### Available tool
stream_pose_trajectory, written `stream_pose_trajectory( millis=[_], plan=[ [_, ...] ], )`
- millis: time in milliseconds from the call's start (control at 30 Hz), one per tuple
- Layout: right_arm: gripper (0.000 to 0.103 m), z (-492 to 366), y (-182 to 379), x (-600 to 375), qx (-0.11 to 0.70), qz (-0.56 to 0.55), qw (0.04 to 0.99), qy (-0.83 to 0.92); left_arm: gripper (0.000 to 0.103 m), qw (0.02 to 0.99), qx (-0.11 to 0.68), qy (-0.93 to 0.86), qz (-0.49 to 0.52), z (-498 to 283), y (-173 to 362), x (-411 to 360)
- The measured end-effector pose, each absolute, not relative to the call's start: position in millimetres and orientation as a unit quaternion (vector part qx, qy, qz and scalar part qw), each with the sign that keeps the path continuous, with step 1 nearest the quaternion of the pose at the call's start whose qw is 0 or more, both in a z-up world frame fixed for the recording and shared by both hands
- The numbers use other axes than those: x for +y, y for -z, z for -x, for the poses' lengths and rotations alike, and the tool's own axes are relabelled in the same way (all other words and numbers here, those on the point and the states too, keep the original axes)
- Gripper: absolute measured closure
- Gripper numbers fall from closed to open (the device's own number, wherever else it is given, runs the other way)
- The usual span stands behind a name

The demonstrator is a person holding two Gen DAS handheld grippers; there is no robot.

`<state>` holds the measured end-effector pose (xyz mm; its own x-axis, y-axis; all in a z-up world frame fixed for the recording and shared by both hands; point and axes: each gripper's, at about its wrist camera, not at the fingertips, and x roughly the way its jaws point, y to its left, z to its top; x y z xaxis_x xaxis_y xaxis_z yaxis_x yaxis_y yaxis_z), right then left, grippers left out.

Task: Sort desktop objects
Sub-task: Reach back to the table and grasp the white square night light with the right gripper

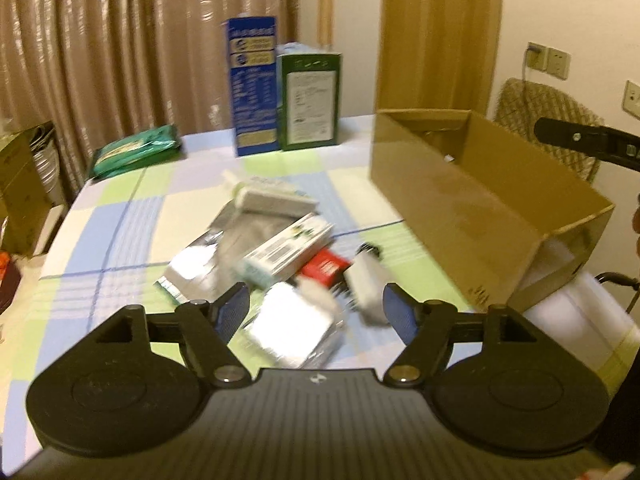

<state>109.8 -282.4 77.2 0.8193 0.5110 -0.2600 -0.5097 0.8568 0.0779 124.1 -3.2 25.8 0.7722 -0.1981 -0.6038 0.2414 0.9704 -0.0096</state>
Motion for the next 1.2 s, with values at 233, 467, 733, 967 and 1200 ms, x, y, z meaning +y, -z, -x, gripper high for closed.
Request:
stream_pose_trajectory(
  millis=[233, 467, 733, 967, 1200],
  plan=[
    [0.005, -84, -58, -231, 0.156, 0.044, 0.928, -0.335, 0.023, 0.942, 0.317, 0.105, -0.028, -109, -13, 35],
    [0.005, -79, -31, -187, 0.212, 0.064, 0.912, -0.345, 0.021, 0.943, 0.321, 0.088, -0.011, -108, -1, 62],
    [0.006, -102, -8, -173, 0.3, 0.012, 0.902, -0.309, 0.02, 0.939, 0.33, 0.088, -0.039, -121, 18, 74],
    [0.018, -124, 11, -168, 0.336, -0.012, 0.904, -0.264, 0.02, 0.928, 0.344, 0.129, -0.062, -137, 32, 68],
    [0.02, -134, 20, -173, 0.347, -0.02, 0.906, -0.243, 0.02, 0.913, 0.339, 0.197, -0.111, -160, 44, 41]
  ],
)
